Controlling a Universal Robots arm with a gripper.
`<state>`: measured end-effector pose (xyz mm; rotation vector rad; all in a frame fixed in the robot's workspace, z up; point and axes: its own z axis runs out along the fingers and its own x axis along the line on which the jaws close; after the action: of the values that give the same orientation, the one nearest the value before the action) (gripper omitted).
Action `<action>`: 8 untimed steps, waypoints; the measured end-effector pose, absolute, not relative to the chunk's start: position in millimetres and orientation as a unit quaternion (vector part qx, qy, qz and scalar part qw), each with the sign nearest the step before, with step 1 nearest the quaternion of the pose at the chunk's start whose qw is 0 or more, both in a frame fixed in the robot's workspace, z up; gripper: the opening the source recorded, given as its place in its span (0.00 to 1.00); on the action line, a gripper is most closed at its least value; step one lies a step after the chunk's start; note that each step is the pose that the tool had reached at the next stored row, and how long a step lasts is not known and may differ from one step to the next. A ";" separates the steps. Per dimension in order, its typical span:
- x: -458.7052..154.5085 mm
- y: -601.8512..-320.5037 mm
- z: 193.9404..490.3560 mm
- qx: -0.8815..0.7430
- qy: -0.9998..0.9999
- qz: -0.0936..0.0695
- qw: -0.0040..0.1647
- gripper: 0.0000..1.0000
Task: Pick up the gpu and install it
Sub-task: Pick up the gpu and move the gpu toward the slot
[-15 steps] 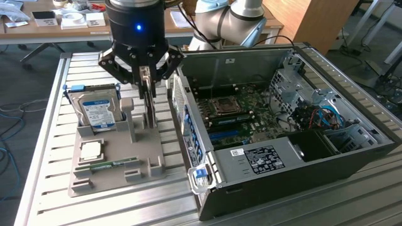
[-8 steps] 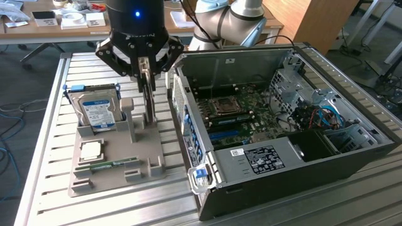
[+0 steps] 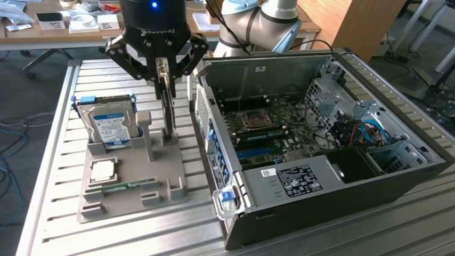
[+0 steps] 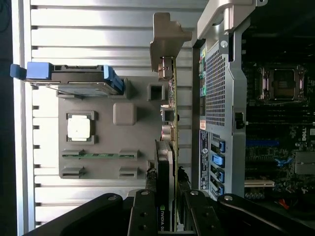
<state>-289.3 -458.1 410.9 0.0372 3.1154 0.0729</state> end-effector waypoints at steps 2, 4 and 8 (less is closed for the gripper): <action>-289.3 -458.1 410.9 0.012 1.000 0.023 0.013 0.27; -289.3 -458.1 410.9 0.012 1.000 0.023 0.013 0.27; -289.2 -458.1 413.8 0.012 1.000 0.023 0.012 0.27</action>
<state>-289.2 -458.1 413.8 0.0372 3.1155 0.0726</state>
